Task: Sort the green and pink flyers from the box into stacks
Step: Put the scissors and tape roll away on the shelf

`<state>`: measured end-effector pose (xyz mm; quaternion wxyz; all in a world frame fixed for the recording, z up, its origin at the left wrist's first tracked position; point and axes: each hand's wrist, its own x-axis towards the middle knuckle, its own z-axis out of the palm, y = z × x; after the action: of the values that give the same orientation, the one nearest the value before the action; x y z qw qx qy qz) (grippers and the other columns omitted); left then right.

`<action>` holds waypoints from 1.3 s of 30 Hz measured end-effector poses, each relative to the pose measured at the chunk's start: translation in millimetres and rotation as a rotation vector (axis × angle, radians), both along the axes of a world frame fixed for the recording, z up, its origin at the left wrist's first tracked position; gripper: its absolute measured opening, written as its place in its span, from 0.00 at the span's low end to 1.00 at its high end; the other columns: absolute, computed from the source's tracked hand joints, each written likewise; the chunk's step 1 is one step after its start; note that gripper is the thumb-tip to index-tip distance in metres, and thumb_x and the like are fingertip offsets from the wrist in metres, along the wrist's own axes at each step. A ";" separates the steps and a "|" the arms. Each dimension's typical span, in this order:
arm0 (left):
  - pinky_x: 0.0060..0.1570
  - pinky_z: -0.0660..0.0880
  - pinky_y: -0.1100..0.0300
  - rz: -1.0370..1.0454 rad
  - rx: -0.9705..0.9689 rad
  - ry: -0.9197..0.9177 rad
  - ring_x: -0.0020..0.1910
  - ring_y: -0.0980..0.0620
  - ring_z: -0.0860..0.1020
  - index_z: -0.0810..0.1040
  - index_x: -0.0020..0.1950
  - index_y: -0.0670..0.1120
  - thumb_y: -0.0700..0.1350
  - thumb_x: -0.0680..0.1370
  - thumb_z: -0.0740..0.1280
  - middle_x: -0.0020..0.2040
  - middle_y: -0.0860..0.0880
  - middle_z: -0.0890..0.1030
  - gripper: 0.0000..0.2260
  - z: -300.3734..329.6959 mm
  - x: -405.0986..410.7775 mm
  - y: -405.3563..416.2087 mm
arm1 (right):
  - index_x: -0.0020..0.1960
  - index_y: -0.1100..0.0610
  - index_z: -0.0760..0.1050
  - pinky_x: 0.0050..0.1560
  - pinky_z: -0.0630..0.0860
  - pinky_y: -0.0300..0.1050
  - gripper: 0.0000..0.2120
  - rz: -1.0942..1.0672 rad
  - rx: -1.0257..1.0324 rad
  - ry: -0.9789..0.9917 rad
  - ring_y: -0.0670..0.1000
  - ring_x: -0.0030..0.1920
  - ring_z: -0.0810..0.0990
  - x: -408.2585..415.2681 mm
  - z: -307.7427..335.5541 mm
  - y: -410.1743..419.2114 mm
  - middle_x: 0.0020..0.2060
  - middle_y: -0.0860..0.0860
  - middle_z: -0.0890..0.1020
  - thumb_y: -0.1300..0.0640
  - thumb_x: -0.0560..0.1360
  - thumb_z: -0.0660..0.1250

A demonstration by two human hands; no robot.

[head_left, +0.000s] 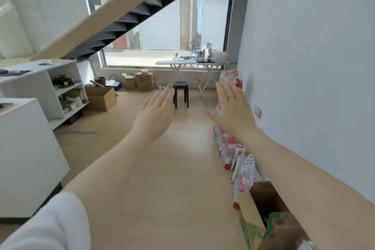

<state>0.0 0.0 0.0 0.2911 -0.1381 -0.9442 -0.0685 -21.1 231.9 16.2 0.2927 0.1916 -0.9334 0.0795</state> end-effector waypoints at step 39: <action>0.61 0.68 0.53 0.401 0.193 -0.915 0.71 0.47 0.61 0.52 0.76 0.45 0.48 0.79 0.58 0.74 0.47 0.60 0.28 -245.0 -176.4 -160.9 | 0.73 0.57 0.56 0.65 0.64 0.50 0.30 0.193 0.278 -0.845 0.55 0.69 0.63 -245.4 -235.1 -138.8 0.69 0.54 0.66 0.43 0.77 0.58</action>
<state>-176.4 -160.9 -245.0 -0.1337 0.1178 -0.9722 -0.1517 -266.5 93.1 -218.9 -0.1509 0.2658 -0.9508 0.0516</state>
